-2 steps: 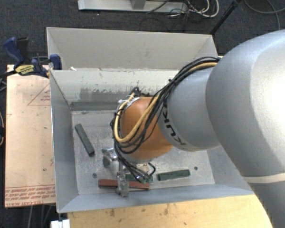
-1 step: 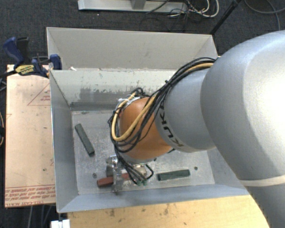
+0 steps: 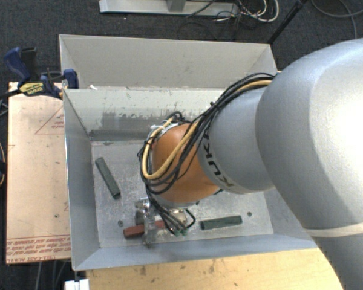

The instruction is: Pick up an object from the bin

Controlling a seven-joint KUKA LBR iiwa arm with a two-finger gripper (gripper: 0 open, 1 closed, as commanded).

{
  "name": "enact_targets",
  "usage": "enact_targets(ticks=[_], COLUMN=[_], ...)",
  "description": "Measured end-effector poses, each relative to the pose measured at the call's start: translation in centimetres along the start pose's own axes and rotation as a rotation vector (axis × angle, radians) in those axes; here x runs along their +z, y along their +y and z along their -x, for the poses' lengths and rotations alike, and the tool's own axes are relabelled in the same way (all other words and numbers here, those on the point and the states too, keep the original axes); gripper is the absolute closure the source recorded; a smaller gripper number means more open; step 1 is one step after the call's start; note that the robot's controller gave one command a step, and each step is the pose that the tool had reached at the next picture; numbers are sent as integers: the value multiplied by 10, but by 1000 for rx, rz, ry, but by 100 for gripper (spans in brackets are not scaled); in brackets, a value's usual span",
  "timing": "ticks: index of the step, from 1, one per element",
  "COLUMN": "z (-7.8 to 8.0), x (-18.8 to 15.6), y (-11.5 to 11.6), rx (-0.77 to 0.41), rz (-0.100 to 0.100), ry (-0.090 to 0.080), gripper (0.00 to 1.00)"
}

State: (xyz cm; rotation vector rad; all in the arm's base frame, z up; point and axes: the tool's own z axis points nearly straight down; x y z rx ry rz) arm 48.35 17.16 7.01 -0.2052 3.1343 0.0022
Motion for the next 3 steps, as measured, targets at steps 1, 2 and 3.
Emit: enact_targets(ticks=[1, 2, 3], z=[-1, -3, -1], x=[-3, -22, -40], y=[0, -1, 0], rx=[0, 0, 1], rz=[-1, -2, 0], ry=[4, 11, 1], gripper=[100, 100, 100])
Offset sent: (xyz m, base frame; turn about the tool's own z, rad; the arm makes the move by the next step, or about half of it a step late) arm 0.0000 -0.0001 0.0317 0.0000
